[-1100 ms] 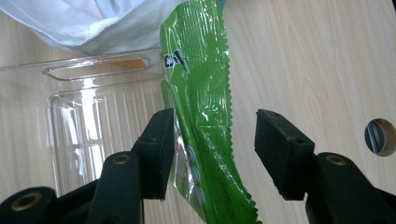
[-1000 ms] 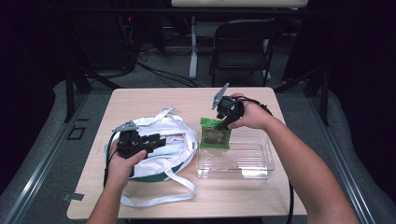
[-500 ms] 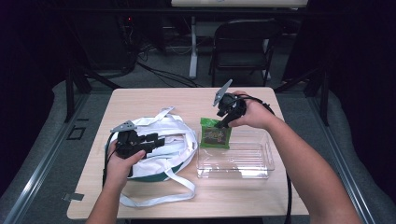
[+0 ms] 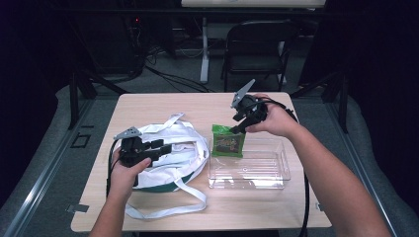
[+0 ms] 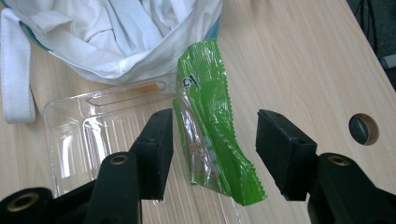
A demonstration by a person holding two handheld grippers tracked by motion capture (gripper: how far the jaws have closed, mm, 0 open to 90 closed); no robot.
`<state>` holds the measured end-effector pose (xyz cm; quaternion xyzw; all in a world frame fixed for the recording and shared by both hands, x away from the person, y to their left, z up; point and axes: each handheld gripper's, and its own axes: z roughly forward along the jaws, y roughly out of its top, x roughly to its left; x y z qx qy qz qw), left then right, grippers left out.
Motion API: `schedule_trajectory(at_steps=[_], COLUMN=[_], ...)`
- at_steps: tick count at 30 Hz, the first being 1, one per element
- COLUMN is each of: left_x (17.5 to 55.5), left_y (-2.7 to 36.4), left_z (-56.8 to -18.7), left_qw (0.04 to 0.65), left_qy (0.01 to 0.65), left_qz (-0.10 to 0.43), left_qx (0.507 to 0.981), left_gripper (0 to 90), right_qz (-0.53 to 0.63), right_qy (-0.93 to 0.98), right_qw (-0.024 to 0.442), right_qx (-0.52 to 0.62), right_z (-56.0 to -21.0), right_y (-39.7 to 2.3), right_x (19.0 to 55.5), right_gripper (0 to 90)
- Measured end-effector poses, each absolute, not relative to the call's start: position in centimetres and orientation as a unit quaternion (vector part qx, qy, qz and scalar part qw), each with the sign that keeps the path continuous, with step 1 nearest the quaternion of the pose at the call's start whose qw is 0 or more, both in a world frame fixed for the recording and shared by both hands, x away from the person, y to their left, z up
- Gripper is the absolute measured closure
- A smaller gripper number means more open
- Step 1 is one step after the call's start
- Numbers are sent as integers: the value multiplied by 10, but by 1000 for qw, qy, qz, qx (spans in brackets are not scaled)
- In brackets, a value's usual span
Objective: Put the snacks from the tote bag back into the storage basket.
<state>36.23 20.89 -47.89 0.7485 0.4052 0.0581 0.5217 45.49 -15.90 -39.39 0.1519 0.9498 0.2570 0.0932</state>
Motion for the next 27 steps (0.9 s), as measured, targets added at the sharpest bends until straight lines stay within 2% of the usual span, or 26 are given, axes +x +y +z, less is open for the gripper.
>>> schedule_trajectory(at_steps=[7,13,27], left_x=[362,361,363], left_y=[212,215,226], left_z=[-478,-476,-477], left_qw=[521,523,521], left_qy=[407,410,423], left_qz=[59,62,67], left_qx=[748,745,739], left_gripper=[473,471,470], right_qz=[265,290,300], right_qy=[943,928,906], right_qw=[108,86,117], right_qx=[168,216,273], right_z=[-380,-372,-369], right_y=[-163,-170,-213], right_x=[442,434,406], right_gripper=[509,572,584])
